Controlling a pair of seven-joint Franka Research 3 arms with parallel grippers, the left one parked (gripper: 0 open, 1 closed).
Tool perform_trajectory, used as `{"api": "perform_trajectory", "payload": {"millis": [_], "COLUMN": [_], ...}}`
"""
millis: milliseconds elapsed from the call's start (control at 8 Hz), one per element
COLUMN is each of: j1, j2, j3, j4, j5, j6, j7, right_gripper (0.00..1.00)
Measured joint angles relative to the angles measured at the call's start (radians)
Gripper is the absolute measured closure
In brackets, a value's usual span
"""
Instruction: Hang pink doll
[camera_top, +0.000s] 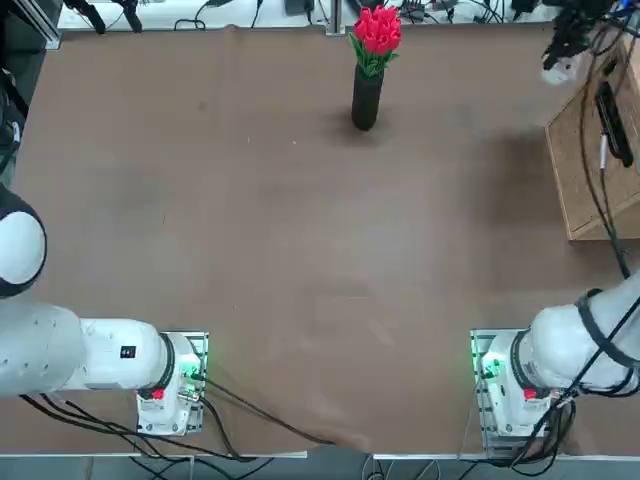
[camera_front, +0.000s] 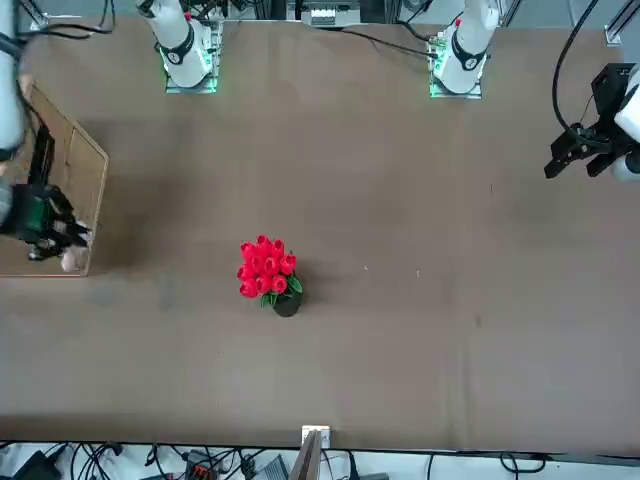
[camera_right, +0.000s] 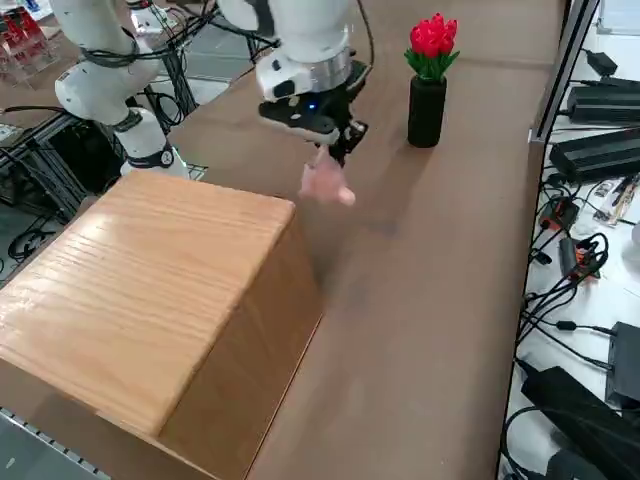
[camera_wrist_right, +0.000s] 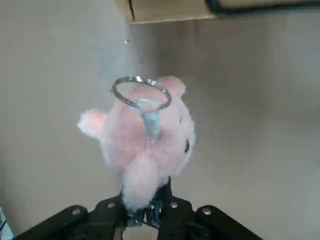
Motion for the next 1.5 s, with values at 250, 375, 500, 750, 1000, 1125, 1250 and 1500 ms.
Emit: {"api": "perform_trajectory", "payload": {"millis": [250,375,500,750,1000,1125,1250,1500], "j1": [-0.085,-0.112,-0.118,-0.116,-0.117,-0.118,-0.121,-0.127], "j2": [-0.009,-0.009,-0.009,-0.009,-0.009,-0.009,-0.009,-0.008], "j3": [0.001,0.0,0.001,0.015,0.017,0.017,0.017,0.016], "j4": [-0.002,-0.005,-0.011,-0.017,-0.022,-0.026,-0.029,-0.033], "j5": [0.089,0.114,0.124,0.125,0.125,0.125,0.125,0.125], "j6": [-0.014,-0.017,-0.017,-0.017,-0.017,-0.016,-0.016,-0.016], "j7": [-0.106,-0.143,-0.157,-0.157,-0.16,-0.163,-0.167,-0.182], "right_gripper": [0.96,0.96,0.96,0.96,0.96,0.96,0.96,0.96]}}
